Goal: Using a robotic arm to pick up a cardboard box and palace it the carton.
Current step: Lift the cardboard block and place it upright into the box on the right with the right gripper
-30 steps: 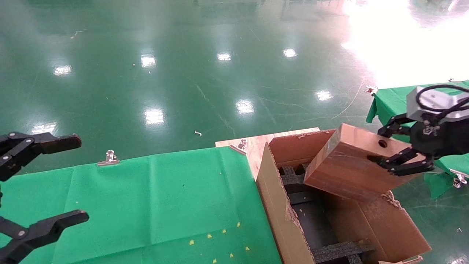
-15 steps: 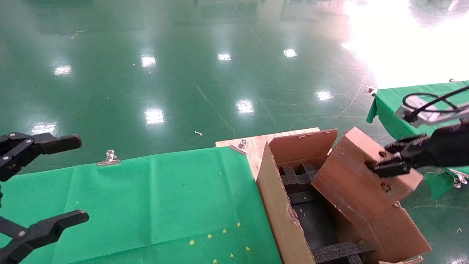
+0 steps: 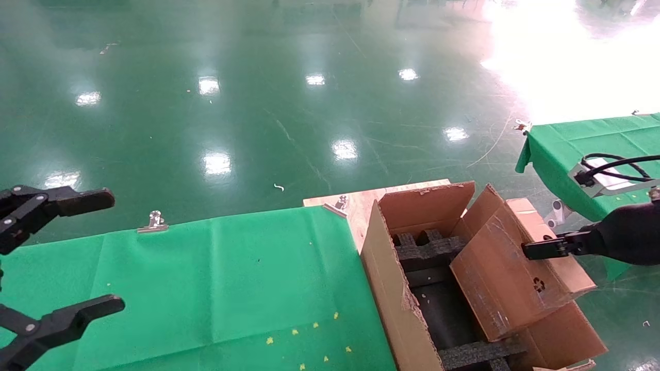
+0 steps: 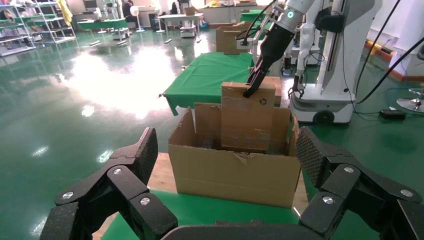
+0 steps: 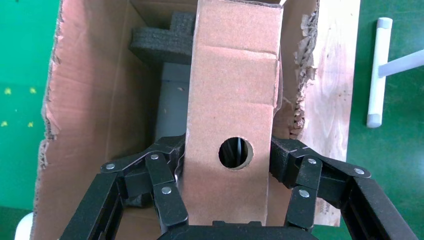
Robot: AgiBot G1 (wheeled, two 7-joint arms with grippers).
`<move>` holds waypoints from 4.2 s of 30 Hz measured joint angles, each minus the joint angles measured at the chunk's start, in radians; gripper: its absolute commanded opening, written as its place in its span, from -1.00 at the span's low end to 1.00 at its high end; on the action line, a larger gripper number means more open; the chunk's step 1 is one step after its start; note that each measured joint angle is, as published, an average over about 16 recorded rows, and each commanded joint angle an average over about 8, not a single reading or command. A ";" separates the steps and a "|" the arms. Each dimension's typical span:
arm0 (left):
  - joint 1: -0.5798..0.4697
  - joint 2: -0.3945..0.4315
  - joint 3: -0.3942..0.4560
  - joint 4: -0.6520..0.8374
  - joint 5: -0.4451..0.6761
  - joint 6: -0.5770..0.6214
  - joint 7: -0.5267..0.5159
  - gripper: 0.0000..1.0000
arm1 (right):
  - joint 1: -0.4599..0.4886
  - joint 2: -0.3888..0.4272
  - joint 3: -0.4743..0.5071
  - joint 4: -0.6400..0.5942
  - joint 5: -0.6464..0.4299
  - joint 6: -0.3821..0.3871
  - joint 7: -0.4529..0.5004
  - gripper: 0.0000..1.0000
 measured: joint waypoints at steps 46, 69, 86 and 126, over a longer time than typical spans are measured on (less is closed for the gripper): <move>0.000 0.000 0.000 0.000 0.000 0.000 0.000 1.00 | -0.241 -0.089 -0.143 0.033 -0.174 0.373 0.254 -1.00; 0.000 0.000 0.000 0.000 0.000 0.000 0.000 1.00 | -0.424 -0.275 -0.180 -0.172 -0.076 0.482 0.221 -1.00; 0.000 0.000 0.000 0.000 0.000 0.000 0.000 1.00 | -0.563 -0.418 -0.176 -0.383 0.036 0.486 0.143 -1.00; 0.000 0.000 0.000 0.000 0.000 0.000 0.000 1.00 | -0.629 -0.517 -0.154 -0.565 0.111 0.443 0.078 1.00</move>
